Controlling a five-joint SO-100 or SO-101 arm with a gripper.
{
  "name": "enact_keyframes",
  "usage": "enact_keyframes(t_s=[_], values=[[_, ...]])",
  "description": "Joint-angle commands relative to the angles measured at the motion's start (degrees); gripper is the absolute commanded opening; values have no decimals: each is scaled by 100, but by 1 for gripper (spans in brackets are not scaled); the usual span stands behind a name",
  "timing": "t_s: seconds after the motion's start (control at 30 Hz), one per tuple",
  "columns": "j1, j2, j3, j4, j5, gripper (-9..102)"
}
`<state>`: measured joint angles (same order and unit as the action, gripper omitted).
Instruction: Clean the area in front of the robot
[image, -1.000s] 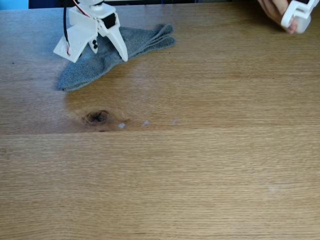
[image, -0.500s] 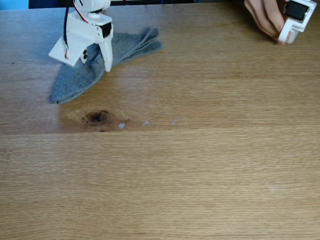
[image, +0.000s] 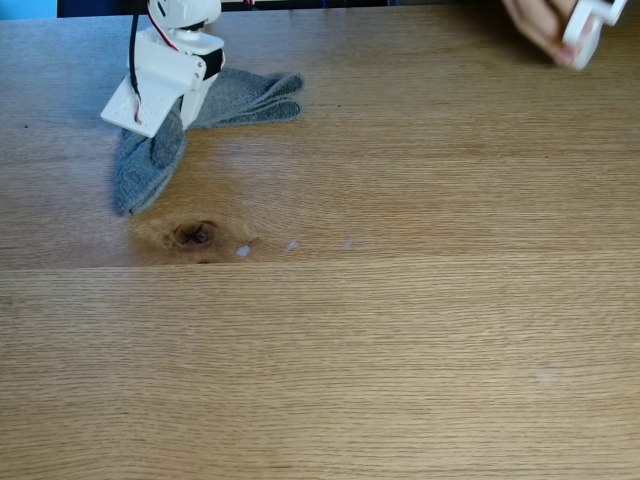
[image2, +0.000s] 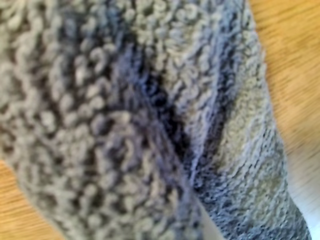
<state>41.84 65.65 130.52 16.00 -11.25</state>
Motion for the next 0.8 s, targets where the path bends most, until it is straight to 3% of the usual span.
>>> enact_keyframes(t_s=[0.0,0.2,0.4,0.6,0.77], values=[[-18,1310,-97,422,158,0],[-1222,3683,-97,1951,422,0],[-2856,5212,-88,2944,606,0],[-4588,5414,-9,2628,888,0],[-5168,4210,-114,1907,1002,0]])
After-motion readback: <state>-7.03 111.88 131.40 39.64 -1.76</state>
